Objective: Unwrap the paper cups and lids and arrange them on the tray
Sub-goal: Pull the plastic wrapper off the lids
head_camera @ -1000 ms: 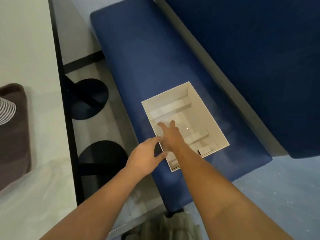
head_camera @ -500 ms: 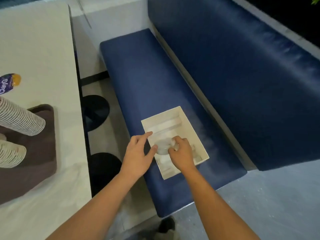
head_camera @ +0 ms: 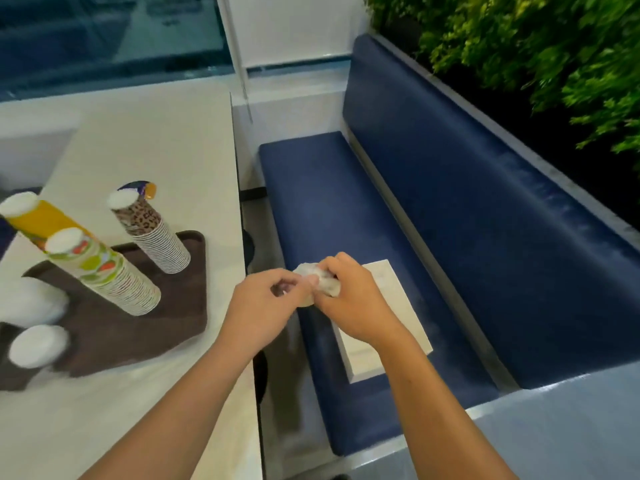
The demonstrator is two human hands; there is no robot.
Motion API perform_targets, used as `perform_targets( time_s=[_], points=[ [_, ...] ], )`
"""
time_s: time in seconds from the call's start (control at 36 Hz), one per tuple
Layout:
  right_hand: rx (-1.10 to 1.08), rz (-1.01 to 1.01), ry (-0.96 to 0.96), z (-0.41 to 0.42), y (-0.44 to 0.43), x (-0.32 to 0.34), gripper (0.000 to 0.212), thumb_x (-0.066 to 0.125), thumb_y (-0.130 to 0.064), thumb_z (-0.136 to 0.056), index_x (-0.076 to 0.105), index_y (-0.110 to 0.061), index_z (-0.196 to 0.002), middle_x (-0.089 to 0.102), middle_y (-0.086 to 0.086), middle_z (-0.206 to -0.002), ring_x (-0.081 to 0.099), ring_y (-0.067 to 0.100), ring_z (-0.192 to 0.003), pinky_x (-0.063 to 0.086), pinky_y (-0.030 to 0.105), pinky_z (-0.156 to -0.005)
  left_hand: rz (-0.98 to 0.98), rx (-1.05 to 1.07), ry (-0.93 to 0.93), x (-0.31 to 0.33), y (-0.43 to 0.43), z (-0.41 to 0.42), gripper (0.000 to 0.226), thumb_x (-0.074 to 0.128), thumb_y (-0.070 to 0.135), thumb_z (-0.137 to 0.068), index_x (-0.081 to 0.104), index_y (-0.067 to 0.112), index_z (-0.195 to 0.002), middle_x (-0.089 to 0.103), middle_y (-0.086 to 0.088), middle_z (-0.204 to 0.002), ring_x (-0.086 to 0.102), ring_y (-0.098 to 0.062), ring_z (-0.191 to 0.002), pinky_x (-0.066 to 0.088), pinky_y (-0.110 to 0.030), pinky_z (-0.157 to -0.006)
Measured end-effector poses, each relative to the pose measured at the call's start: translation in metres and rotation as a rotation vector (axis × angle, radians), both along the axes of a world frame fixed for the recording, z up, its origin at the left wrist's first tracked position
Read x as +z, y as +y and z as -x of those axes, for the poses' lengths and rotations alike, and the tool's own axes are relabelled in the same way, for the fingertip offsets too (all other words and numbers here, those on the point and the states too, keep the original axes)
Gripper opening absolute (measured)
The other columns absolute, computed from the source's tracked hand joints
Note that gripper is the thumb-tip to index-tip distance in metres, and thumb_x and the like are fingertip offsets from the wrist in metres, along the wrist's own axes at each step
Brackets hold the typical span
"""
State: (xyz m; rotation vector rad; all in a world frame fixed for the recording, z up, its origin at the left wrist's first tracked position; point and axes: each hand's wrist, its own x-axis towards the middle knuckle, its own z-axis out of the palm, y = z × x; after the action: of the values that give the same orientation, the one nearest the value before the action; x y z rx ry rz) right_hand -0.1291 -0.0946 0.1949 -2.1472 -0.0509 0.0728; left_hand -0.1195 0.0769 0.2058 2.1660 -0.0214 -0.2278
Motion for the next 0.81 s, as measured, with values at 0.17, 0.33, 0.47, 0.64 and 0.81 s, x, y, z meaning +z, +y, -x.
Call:
perform_targets(
  time_s=[0.17,0.33,0.47,0.64,0.81],
  points=[
    [0.058,-0.131,0.008,0.001,0.062,0.023,0.021,0.074,-0.042,-0.092,0.064,-0.032,-0.107,0.065,-0.015,-0.101,0.065,0.009,-0.094,0.061,0.022,-0.078,0.132,0.119,-0.014,0.026,0.063,0.005,0.008,0.074,0.037,-0.093,0.079,0.032,-0.091,0.075,0.012,-0.087,0.072,-0.011,-0.079,0.050,-0.023,-0.063],
    [0.149,-0.491,0.156,0.012,0.143,0.032,0.023,0.056,-0.013,-0.104,0.075,-0.015,-0.116,0.075,0.006,-0.107,0.069,0.032,-0.093,0.061,0.039,-0.088,0.552,0.221,0.271,0.037,0.158,0.012,0.011,0.075,0.022,-0.094,0.079,0.016,-0.102,0.072,-0.007,-0.086,0.059,-0.015,-0.070,0.043,-0.026,-0.060],
    [0.206,-0.430,0.198,0.015,0.222,0.036,0.014,0.065,-0.018,-0.101,0.075,-0.014,-0.111,0.074,0.010,-0.101,0.071,0.030,-0.084,0.060,0.036,-0.084,0.613,0.197,0.348,0.041,0.237,0.025,0.004,0.066,0.021,-0.099,0.070,0.020,-0.101,0.072,-0.001,-0.087,0.063,-0.012,-0.065,0.044,-0.023,-0.062],
    [0.231,-0.405,0.231,0.018,0.315,0.037,0.008,0.066,-0.011,-0.098,0.072,-0.009,-0.103,0.073,0.004,-0.088,0.068,0.015,-0.076,0.055,0.023,-0.067,0.535,0.222,0.257,0.038,0.322,0.036,0.005,0.066,0.021,-0.099,0.069,0.021,-0.095,0.071,0.001,-0.080,0.055,-0.009,-0.057,0.037,-0.024,-0.054],
    [0.265,-0.558,0.348,0.022,0.372,0.034,0.024,0.062,-0.015,-0.102,0.069,0.003,-0.116,0.072,0.020,-0.104,0.068,0.019,-0.083,0.053,0.032,-0.072,0.406,0.321,0.076,0.044,0.388,0.035,0.009,0.065,0.022,-0.100,0.071,0.018,-0.095,0.067,0.003,-0.075,0.053,-0.013,-0.062,0.040,-0.026,-0.053]
  ],
)
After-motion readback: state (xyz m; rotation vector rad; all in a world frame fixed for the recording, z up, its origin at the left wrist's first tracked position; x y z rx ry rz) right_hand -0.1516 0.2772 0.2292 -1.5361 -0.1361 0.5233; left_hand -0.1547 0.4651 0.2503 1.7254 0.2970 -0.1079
